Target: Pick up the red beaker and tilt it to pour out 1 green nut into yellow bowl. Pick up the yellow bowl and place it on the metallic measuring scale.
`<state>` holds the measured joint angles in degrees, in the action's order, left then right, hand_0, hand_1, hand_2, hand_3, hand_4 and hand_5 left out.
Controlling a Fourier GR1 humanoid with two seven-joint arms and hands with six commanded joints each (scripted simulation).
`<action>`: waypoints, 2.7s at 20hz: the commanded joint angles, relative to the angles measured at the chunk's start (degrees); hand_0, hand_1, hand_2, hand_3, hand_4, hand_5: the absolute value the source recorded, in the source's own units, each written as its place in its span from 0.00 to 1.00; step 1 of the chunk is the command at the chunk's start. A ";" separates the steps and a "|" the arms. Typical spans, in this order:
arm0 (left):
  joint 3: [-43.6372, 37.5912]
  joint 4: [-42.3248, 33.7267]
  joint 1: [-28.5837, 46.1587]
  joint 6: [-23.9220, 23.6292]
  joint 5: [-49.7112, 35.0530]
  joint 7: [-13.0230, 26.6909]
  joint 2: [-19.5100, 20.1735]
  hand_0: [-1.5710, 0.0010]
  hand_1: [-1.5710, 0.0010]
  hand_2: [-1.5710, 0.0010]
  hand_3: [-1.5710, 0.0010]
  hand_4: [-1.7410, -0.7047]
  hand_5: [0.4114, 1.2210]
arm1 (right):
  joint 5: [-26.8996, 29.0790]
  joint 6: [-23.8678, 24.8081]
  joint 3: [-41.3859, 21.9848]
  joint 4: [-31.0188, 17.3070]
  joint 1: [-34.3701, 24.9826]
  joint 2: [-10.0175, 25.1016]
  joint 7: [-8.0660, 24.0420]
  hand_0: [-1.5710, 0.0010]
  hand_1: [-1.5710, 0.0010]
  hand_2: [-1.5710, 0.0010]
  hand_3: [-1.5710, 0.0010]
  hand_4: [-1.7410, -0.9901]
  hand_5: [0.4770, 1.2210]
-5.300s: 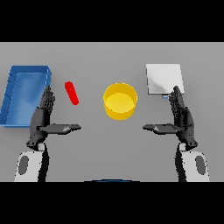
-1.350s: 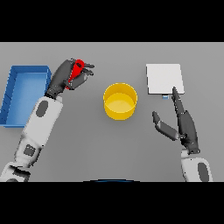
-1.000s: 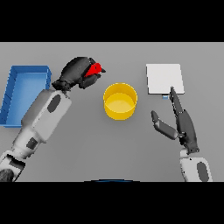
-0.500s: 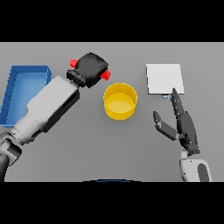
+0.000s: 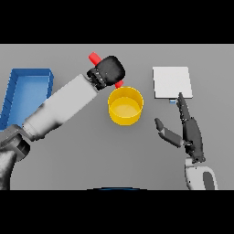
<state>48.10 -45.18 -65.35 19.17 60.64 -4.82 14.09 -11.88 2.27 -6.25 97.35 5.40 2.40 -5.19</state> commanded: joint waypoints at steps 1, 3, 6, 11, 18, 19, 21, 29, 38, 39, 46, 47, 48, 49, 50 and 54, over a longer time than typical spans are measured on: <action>1.14 0.70 -0.77 -0.48 1.17 -0.64 -0.47 0.00 0.00 0.00 0.03 0.01 1.00 | 0.17 0.01 0.06 0.46 0.10 0.00 -0.17 1.00 1.00 1.00 1.00 0.73 0.14; 3.69 0.82 -2.13 -0.50 3.64 -1.92 -0.40 0.00 0.00 0.00 0.02 0.01 1.00 | -0.05 -0.05 0.43 -0.13 -0.14 0.71 -0.71 1.00 1.00 1.00 1.00 0.76 0.13; 7.38 1.40 -3.29 -0.17 7.03 -3.54 0.15 0.00 0.00 0.00 0.01 0.00 1.00 | 0.59 -0.48 0.34 -0.44 0.07 0.37 -1.82 1.00 1.00 1.00 1.00 0.79 0.12; 12.11 2.31 -5.96 -2.03 11.74 -6.23 0.10 0.00 0.00 0.00 0.00 0.01 1.00 | 0.57 -0.02 0.82 0.35 -0.83 0.71 0.57 1.00 1.00 1.00 1.00 0.81 0.13; 17.12 3.74 -12.11 -3.15 17.72 -7.74 -1.79 0.00 0.00 0.00 0.00 0.01 1.00 | 0.32 0.26 0.78 -0.03 -1.02 0.51 -0.56 1.00 1.00 1.00 1.00 0.81 0.13; 17.38 4.49 -13.47 -3.29 18.08 -8.92 -1.69 0.00 0.00 0.00 0.00 0.01 1.00 | -0.25 0.51 0.22 -0.11 -0.77 0.00 -0.39 1.00 1.00 1.00 1.00 0.80 0.13; 17.20 7.06 -19.27 -3.91 19.12 -11.28 -0.92 0.00 0.00 0.00 0.00 0.01 1.00 | 0.49 -0.01 0.51 0.17 -0.76 0.29 -0.45 1.00 1.00 1.00 1.00 0.80 0.12; -0.97 22.09 -31.51 -4.79 8.37 -5.92 5.64 0.00 0.00 0.00 0.00 0.01 1.00 | 1.30 -1.12 0.28 -0.45 -1.86 0.49 -1.93 1.00 1.00 1.00 1.00 0.85 0.12; -34.10 35.09 -23.27 -7.42 -23.49 3.11 19.57 0.00 0.00 0.00 0.01 0.00 1.00 | 0.29 -1.32 -0.12 -1.99 -3.18 1.49 -1.66 1.00 1.00 1.00 1.00 0.82 0.17; -35.45 35.46 -21.20 -9.34 -25.31 6.07 19.92 0.00 0.00 0.00 0.01 0.00 1.00 | 0.03 -1.41 -0.23 -1.99 -3.44 1.78 -1.79 1.00 1.00 1.00 1.00 0.81 0.18; -44.43 32.02 -6.16 -21.25 -38.30 17.00 20.37 0.00 0.00 0.00 0.00 0.00 1.00 | 0.68 -2.46 -0.65 -1.36 -2.85 2.00 -2.23 1.00 1.00 1.00 1.00 0.81 0.24; -45.24 30.61 -4.08 -21.89 -39.74 17.37 20.30 0.00 0.00 0.00 0.00 0.00 1.00 | 0.62 -2.36 -0.71 -2.01 -2.91 1.71 -2.18 1.00 1.00 1.00 1.00 0.82 0.24; -45.75 28.37 -1.14 -22.62 -41.18 17.68 20.11 0.00 0.00 0.00 0.00 0.00 1.00 | 1.39 -2.75 -0.33 -2.16 -2.99 1.86 -2.42 1.00 1.00 1.00 1.00 0.82 0.25; -45.98 26.05 2.11 -23.44 -42.40 17.90 19.88 0.00 0.00 0.00 0.00 0.00 1.00 | 1.78 -3.17 -0.10 -2.01 -2.06 2.33 -3.60 1.00 1.00 1.00 1.00 0.81 0.26; -46.36 23.08 6.02 -24.10 -44.05 18.00 19.41 0.00 0.00 0.00 0.00 0.00 1.00 | 1.11 -2.90 -0.36 -1.85 -1.60 2.44 -4.48 1.00 1.00 1.00 1.00 0.80 0.26; -46.20 7.96 19.57 -26.38 -48.46 22.03 18.00 0.00 0.00 0.00 0.00 0.00 0.96 | 0.49 -2.69 -0.43 -2.04 -2.27 2.80 -3.80 1.00 1.00 1.00 1.00 0.75 0.27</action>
<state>1.91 -37.19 -45.70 -7.14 12.13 16.96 32.07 -11.40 -0.44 -6.68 95.30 3.15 5.21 -8.97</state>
